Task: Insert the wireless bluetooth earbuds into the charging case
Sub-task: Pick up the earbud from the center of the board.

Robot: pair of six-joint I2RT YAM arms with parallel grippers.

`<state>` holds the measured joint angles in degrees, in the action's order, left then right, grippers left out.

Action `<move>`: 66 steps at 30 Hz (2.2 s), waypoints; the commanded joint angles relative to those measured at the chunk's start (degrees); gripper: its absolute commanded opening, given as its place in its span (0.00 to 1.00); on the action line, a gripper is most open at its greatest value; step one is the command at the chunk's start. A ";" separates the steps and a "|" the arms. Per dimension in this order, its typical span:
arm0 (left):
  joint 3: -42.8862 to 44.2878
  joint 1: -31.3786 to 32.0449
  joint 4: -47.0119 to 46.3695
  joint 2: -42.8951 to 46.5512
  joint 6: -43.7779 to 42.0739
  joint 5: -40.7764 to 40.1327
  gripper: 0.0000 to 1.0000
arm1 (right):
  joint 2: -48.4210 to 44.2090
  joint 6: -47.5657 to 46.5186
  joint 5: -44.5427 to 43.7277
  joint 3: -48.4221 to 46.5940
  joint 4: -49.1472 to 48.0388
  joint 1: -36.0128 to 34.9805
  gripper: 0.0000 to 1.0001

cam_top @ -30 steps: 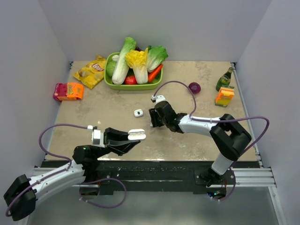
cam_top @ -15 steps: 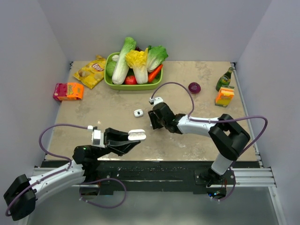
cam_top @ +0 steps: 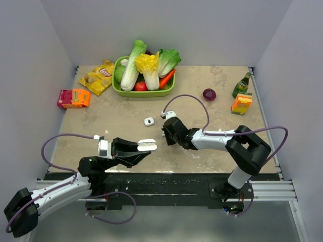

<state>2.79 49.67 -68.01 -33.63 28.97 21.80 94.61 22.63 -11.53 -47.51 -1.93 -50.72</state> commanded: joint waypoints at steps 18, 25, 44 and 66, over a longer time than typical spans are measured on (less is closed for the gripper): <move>-8.41 0.60 -1.78 1.02 -0.06 -1.32 0.00 | 5.41 -0.83 -2.71 -2.85 -2.02 3.96 0.05; -8.32 0.60 -1.95 0.67 0.03 -1.24 0.00 | 6.47 -1.19 -1.39 -3.82 -2.72 4.14 0.15; -8.24 0.69 -1.07 1.20 -0.06 -1.59 0.00 | -0.74 0.40 1.33 -3.82 -2.02 4.49 0.26; -8.24 0.87 -1.43 0.84 0.12 -1.24 0.00 | 4.88 0.04 3.09 -6.11 -1.67 4.58 0.35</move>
<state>2.79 50.09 -66.72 -32.73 28.97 20.80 98.32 22.50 -9.21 -51.53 -3.42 -46.44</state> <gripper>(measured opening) 0.349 0.342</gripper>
